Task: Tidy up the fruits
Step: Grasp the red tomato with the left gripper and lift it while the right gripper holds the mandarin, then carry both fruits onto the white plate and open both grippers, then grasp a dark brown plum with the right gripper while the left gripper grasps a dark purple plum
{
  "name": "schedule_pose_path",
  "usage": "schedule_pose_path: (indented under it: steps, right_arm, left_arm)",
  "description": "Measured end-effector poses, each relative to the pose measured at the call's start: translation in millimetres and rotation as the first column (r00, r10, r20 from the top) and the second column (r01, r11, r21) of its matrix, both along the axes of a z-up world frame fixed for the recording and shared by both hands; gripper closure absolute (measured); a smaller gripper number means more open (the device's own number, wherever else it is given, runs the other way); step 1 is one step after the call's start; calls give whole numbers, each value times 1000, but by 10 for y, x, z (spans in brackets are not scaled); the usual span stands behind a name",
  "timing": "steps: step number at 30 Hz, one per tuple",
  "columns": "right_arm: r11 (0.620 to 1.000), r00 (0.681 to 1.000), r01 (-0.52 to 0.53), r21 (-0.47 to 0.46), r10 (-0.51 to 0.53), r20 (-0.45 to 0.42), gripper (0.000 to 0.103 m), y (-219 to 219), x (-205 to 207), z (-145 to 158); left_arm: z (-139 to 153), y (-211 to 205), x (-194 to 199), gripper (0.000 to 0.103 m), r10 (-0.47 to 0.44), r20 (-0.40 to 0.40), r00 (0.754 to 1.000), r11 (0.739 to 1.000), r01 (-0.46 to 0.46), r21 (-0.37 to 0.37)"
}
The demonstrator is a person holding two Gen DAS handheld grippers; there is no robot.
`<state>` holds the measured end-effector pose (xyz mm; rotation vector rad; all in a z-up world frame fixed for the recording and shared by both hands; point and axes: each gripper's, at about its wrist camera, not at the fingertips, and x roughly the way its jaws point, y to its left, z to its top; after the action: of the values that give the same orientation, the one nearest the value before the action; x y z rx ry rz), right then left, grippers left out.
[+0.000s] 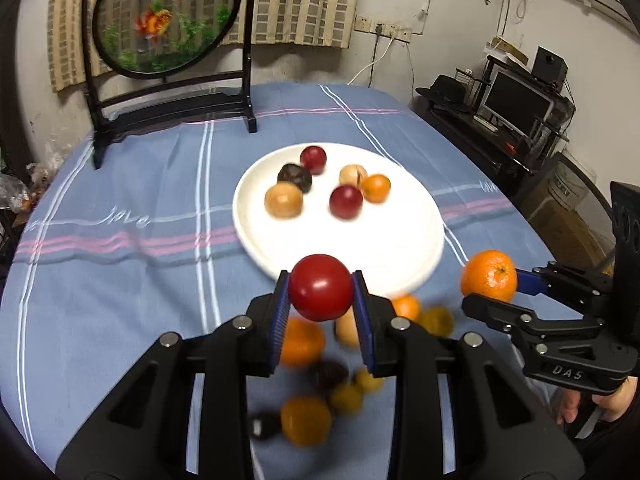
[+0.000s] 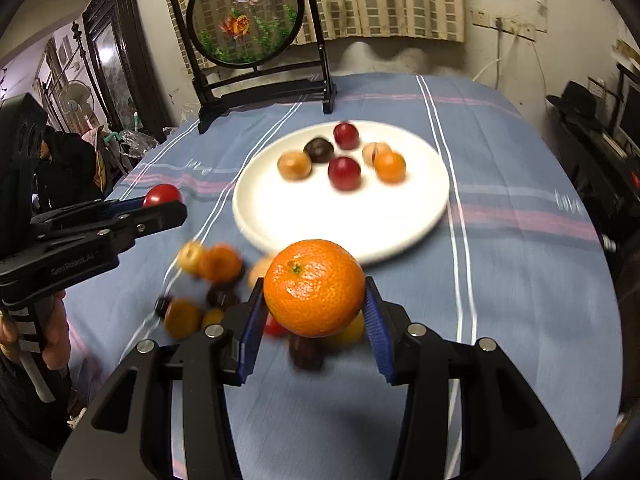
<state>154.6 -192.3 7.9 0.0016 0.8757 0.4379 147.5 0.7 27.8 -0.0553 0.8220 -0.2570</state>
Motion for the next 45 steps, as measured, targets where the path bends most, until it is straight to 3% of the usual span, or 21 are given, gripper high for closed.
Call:
schedule_pose_path:
  steps: [3, 7, 11, 17, 18, 19, 20, 22, 25, 28, 30, 32, 37, 45]
  right_arm:
    - [999, 999, 11, -34, -12, -35, 56, 59, 479, -105]
    - [994, 997, 43, -99, -49, -64, 56, 108, 1011, -300]
    - [995, 993, 40, -96, -51, -107, 56, 100, 1226, -438]
    - [994, 992, 25, -102, -37, -121, 55, 134, 1329, -496]
    - [993, 992, 14, -115, -28, -123, 50, 159, 1339, -506]
    - [991, 994, 15, -132, -29, -107, 44, 176, 1335, -495]
    - [989, 995, 19, -144, -33, -91, 39, 188, 1328, -480]
    - [985, 998, 29, -167, -38, -46, 39, 185, 1278, -397]
    - [987, 998, 55, -154, -57, -9, 39, 76, 1090, -194]
    - [993, 998, 66, -103, -67, -5, 37, -62, 722, -56]
    - [996, 998, 67, -65, -67, -5, 18, -115, 411, -39]
    - [996, 997, 77, -41, -77, 10, 9, -132, 126, -49]
    - [994, 994, 109, -24, -108, 31, 9, -154, -530, -105]
    - [991, 992, 124, -45, -123, 27, 9, -128, -815, -136]
  left_arm:
    - [-123, -35, 439, 72, -3, -72, 997, 999, 0, -42]
    - [-376, -134, 929, 72, 17, -131, 991, 1000, -19, -14]
    - [-576, -183, 1219, 72, 21, -186, 982, 1000, -23, -10]
    - [-628, -228, 1367, 72, 14, -175, 984, 1000, -12, 12]
    - [-624, -227, 1374, 71, 17, -173, 985, 1000, -15, 15]
    - [-610, -219, 1383, 67, 24, -169, 985, 1000, -22, 15]
    - [-582, -201, 1383, 51, 28, -165, 986, 1000, -27, 8]
    - [-455, -123, 1314, 29, 43, -141, 989, 999, -46, -17]
    - [-231, 8, 1083, 27, 55, -91, 994, 998, -58, -32]
    - [-58, 170, 637, 15, 84, -40, 996, 995, -86, -43]
    - [-39, 231, 284, 14, 106, -12, 994, 994, -106, -27]
    - [-94, 267, -72, 14, 123, 18, 992, 992, -123, 4]
    - [-276, 372, -602, 14, 152, 23, 988, 988, -153, 38]
    - [-323, 394, -1033, 14, 129, 37, 991, 990, -130, 47]
